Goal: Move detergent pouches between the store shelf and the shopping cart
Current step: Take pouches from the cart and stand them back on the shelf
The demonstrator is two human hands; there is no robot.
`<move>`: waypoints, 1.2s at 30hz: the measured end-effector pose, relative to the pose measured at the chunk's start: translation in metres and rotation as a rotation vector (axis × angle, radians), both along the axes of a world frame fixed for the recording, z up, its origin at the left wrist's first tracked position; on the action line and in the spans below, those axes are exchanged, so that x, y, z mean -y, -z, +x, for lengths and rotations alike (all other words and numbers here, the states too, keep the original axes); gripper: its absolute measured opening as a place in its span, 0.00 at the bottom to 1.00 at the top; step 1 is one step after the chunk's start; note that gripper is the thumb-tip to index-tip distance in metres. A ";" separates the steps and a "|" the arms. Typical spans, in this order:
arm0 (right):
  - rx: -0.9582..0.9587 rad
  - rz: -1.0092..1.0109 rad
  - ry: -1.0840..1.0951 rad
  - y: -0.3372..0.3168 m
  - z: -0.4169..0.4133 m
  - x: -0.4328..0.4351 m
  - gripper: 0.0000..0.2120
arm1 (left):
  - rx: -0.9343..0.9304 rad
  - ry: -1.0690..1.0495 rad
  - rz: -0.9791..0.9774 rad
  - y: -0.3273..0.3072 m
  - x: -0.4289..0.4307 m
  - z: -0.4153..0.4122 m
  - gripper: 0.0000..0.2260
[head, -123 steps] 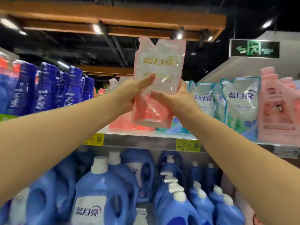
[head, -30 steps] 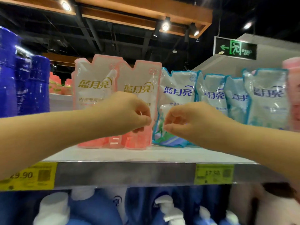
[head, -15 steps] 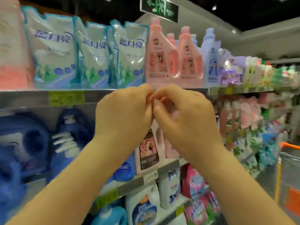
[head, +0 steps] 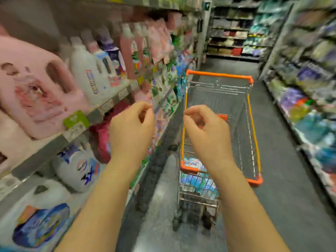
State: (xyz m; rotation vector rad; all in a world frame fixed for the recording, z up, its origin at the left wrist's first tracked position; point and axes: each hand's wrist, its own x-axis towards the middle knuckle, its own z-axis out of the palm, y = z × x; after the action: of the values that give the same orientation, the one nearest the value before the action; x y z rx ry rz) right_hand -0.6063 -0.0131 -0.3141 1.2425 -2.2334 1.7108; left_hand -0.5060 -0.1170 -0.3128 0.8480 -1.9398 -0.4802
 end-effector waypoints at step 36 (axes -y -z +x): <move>1.080 0.827 0.390 0.443 -0.485 0.071 0.18 | 0.894 0.397 0.796 0.429 0.088 -0.533 0.39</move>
State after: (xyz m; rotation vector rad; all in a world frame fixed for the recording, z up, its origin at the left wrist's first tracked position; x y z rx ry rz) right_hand -1.0916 -0.0843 -0.7574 -0.3692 -3.6408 1.4594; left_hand -1.0394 -0.2053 -0.7421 1.3192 -2.8060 -1.3424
